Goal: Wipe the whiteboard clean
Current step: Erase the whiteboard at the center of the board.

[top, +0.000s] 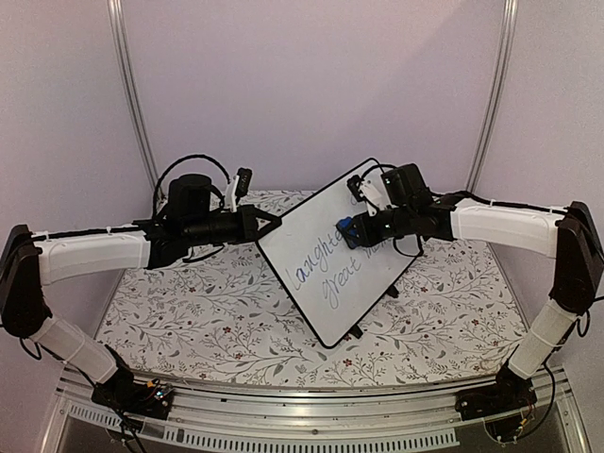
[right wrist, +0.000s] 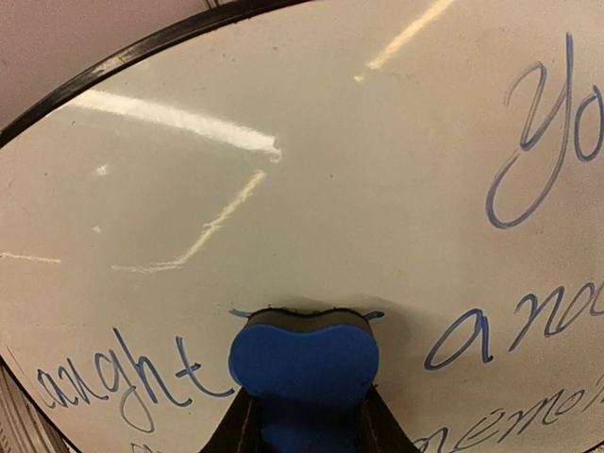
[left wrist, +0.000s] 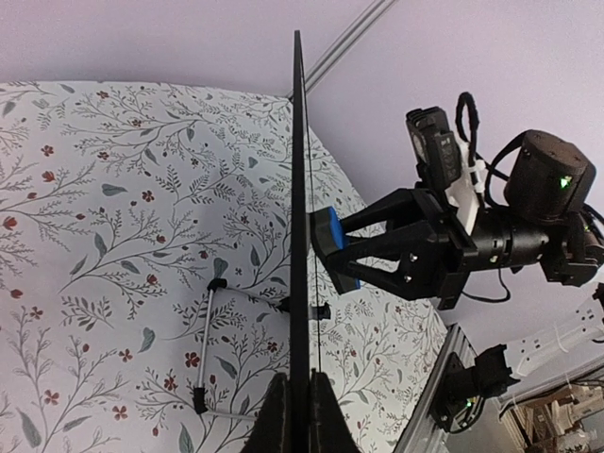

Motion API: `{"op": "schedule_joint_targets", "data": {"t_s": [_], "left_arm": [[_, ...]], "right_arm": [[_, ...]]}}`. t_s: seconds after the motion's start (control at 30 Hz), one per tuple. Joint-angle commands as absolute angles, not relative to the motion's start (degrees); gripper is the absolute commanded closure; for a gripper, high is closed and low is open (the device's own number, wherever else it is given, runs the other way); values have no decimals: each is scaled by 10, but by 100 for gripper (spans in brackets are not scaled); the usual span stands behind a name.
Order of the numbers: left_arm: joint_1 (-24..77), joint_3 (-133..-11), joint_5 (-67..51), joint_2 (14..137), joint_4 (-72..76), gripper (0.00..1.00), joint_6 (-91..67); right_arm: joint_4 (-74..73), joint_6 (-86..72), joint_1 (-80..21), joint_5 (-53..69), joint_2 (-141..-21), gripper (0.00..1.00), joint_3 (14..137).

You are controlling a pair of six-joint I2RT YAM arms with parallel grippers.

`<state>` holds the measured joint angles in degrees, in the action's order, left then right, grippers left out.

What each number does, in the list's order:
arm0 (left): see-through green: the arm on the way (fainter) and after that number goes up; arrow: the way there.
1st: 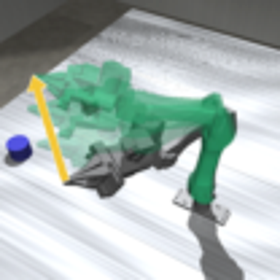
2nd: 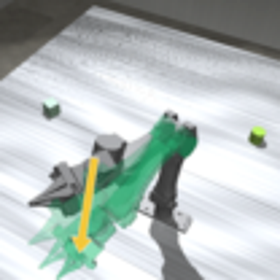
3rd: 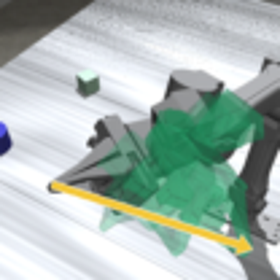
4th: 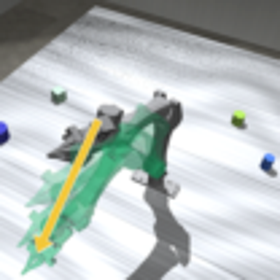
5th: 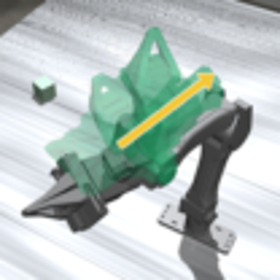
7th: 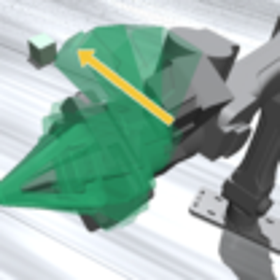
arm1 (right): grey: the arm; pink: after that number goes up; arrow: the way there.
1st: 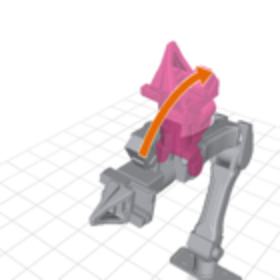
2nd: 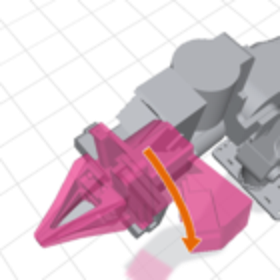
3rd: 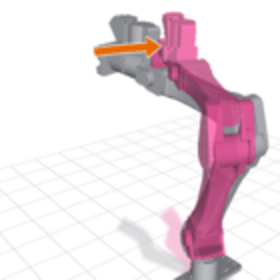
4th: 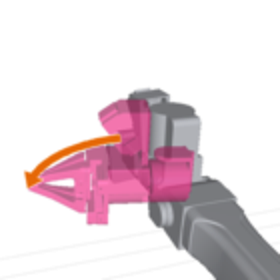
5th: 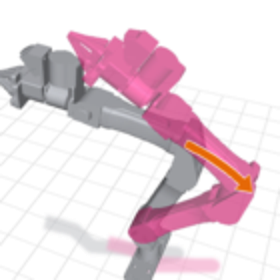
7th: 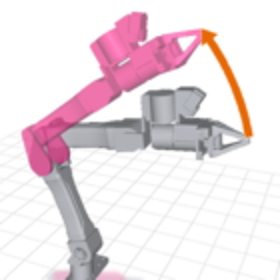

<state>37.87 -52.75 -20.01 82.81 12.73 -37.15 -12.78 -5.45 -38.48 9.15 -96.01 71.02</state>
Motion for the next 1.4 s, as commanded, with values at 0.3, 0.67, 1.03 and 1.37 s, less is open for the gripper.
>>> {"op": "schedule_joint_targets", "data": {"t_s": [0.3,0.67,1.03,1.37], "left_arm": [[391,-530,-244,808,134,100,-345],[397,-528,-248,819,137,100,-349],[399,-528,-246,813,136,100,-348],[400,-532,-253,811,134,100,-349]], "right_arm": [[-140,-54,-420,65,-974,83,732],[-135,-51,-400,45,-1005,82,790],[-172,-38,-359,35,-1032,82,849],[-208,-9,-330,63,-1006,83,812]]}}
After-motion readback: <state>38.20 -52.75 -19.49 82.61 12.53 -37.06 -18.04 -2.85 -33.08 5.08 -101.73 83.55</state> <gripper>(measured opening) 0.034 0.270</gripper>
